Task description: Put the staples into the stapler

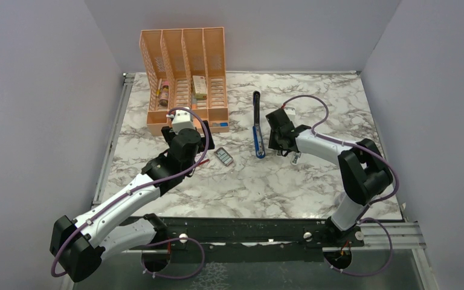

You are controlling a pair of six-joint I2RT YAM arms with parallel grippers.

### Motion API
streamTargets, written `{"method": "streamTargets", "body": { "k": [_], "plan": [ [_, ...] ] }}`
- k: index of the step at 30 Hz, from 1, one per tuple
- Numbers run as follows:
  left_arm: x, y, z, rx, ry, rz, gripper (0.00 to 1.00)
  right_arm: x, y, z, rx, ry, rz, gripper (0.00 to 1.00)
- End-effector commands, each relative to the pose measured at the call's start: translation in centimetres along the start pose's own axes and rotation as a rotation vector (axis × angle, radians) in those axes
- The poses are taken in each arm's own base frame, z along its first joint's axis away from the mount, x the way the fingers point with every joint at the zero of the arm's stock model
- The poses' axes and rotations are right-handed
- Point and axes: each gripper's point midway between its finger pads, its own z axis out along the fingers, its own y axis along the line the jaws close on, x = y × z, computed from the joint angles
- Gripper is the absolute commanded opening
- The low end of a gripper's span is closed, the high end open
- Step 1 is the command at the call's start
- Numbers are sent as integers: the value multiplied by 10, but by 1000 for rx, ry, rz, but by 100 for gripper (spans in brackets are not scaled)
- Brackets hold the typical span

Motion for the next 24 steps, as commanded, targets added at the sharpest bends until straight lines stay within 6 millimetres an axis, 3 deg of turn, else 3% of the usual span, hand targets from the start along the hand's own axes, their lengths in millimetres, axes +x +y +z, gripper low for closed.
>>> {"method": "streamTargets", "body": {
  "k": [1, 9, 18, 24],
  "plan": [
    [-11, -6, -1, 25, -25, -21, 99, -34, 7, -21, -39, -82, -2, 38],
    [-14, -5, -2, 22, -33, -27, 99, -38, 45, -46, -225, -86, -90, 33],
    [-19, -2, -5, 17, -51, -40, 99, -8, 142, -73, -447, -74, -343, 41],
    [-21, 2, -8, 8, -63, -51, 99, 12, 186, -66, -457, -40, -471, 36]
  ]
}}
